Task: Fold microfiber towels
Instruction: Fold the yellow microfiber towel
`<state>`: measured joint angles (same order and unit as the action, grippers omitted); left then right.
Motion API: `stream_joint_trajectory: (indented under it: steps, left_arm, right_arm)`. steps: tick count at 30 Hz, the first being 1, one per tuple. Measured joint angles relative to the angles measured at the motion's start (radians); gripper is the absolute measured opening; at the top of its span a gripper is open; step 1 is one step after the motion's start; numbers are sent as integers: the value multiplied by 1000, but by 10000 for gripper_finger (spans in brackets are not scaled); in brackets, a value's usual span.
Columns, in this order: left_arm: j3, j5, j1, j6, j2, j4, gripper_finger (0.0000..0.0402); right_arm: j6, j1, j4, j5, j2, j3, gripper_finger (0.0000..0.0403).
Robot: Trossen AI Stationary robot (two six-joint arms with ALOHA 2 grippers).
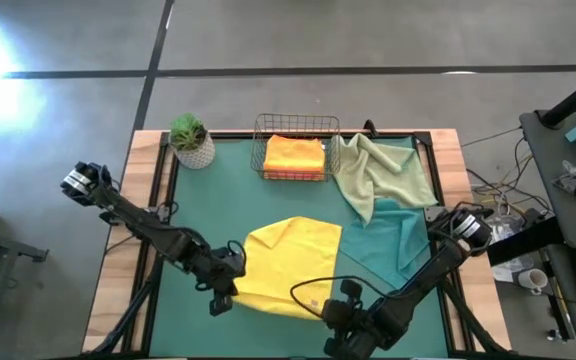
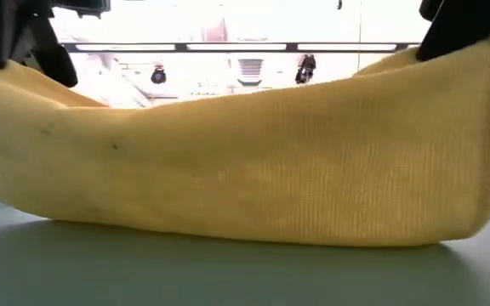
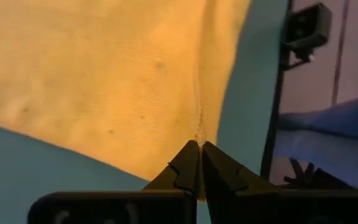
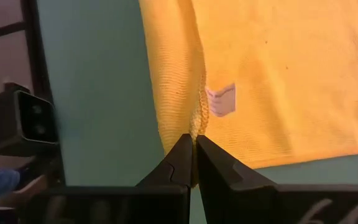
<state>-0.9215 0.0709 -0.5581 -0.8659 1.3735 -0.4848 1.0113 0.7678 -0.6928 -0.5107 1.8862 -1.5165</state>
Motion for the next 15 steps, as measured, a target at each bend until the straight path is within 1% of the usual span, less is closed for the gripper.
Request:
stream_joint_trajectory:
  steps: [3, 6, 9, 12, 15]
  left_arm:
    - [0, 6, -21, 12, 1, 8, 3]
    - [0, 9, -31, 10, 1, 7, 24]
    - [0, 9, -33, 9, 1, 6, 58]
    - [0, 9, -33, 9, 1, 7, 97]
    - [0, 44, -32, 9, -3, 6, 133]
  right_arm:
    - [8, 0, 9, 3, 0, 0, 12]
    - [-8, 0, 31, 40, 0, 0, 28]
    - [8, 0, 45, 67, 0, 0, 54]
    - [23, 4, 56, 67, -1, 0, 87]
    - [23, 15, 63, 67, -16, 0, 116]
